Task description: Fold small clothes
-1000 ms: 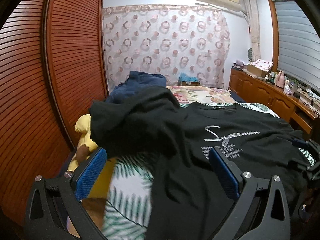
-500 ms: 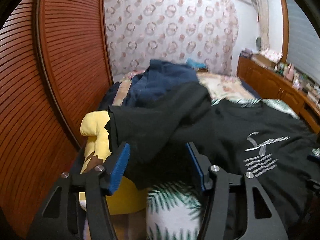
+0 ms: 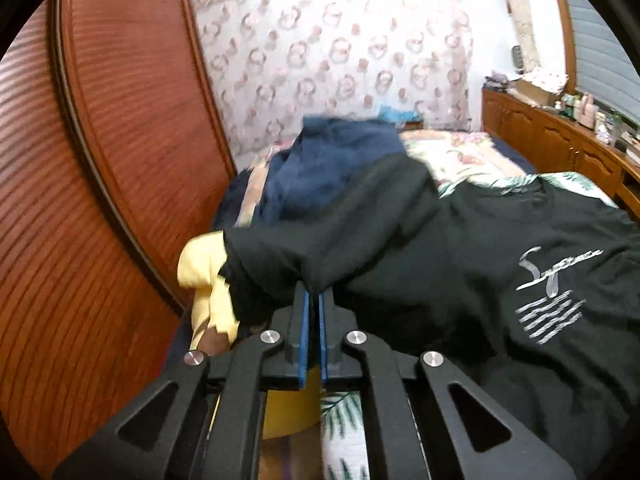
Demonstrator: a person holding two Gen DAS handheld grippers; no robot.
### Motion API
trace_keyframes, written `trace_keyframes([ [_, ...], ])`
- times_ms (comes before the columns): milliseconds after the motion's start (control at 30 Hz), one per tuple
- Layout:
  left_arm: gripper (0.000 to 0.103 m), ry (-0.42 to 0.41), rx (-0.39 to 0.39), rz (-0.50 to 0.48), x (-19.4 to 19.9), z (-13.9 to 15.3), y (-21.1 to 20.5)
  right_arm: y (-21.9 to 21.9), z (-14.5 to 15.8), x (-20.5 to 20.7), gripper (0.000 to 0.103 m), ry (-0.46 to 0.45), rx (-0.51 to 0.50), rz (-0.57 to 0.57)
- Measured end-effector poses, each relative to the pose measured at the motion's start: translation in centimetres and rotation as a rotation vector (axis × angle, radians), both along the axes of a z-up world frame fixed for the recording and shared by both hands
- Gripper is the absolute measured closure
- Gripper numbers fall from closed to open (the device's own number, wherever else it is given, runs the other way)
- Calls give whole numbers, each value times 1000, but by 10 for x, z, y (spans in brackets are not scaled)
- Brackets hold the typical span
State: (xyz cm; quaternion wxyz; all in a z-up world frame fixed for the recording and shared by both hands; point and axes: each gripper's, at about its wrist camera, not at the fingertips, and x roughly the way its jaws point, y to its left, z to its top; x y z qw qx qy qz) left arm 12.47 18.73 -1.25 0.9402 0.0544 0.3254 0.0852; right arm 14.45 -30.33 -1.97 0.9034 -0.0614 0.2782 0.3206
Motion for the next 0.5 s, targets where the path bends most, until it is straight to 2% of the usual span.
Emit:
trace_keyframes([
  [133,99,-41,5,-66,1,28,-25,-3,-2,1,0,1,0,0],
  [233,99,-52,-19,-147,10,46,-53,-6,1,2,0,2,8,-10],
  [333,99,-40,-56,-259,21,57,-93,-11,2,2,0,5,22,-25],
  [433,98,-19,-59,-344,25,59,-132,-15,1,-1,0,6,30,-40],
  [500,93,2,-53,-363,27,57,-149,-17,1,-3,0,7,32,-49],
])
